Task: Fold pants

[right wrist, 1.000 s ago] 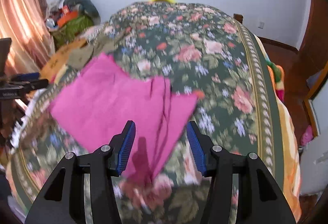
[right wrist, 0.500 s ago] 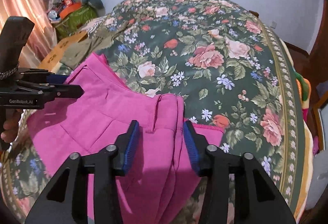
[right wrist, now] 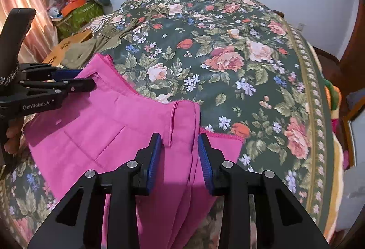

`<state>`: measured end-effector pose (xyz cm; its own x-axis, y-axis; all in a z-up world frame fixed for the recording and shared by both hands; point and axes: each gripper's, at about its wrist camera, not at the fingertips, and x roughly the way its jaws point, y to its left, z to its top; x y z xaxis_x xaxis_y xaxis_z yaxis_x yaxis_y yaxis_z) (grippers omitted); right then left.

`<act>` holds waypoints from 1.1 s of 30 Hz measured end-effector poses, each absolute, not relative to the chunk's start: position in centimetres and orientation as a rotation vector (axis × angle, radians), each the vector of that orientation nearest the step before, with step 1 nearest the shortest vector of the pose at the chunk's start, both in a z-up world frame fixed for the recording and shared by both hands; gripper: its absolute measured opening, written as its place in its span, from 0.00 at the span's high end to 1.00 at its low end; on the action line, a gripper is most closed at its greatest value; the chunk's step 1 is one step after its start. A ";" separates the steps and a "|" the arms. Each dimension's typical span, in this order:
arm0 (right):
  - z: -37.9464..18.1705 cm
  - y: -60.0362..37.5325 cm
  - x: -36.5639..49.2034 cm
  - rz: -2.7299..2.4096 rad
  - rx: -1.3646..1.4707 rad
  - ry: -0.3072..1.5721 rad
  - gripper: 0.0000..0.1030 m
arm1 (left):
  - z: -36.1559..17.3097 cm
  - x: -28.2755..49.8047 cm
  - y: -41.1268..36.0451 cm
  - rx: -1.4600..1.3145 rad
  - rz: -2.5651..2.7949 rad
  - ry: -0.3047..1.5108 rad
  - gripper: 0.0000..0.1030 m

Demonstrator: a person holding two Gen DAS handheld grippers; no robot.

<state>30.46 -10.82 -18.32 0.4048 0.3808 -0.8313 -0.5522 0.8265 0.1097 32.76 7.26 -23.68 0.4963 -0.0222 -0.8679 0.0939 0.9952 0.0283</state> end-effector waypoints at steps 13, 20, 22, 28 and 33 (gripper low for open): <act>-14.0 -12.2 26.0 0.544 -0.186 0.901 0.35 | -19.9 28.1 10.3 0.015 -0.033 1.012 0.21; -16.3 -13.4 25.0 0.514 -0.097 0.977 0.35 | -23.5 27.2 10.6 -0.032 -0.047 1.115 0.21; -17.3 -13.5 25.1 0.507 -0.101 1.011 0.35 | -24.4 27.4 10.9 -0.085 -0.056 1.128 0.21; -19.3 -14.9 26.4 0.550 0.030 1.089 0.35 | -25.7 28.5 11.5 -0.218 -0.094 1.159 0.21; -19.7 -14.6 27.0 0.573 0.029 1.083 0.39 | -25.9 29.1 10.6 -0.199 -0.096 1.143 0.28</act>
<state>26.96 -14.60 -19.66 0.3390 0.4537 -0.8241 -0.4263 0.8550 0.2953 29.08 10.63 -25.88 0.4129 -0.1771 -0.8934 -0.0261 0.9782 -0.2059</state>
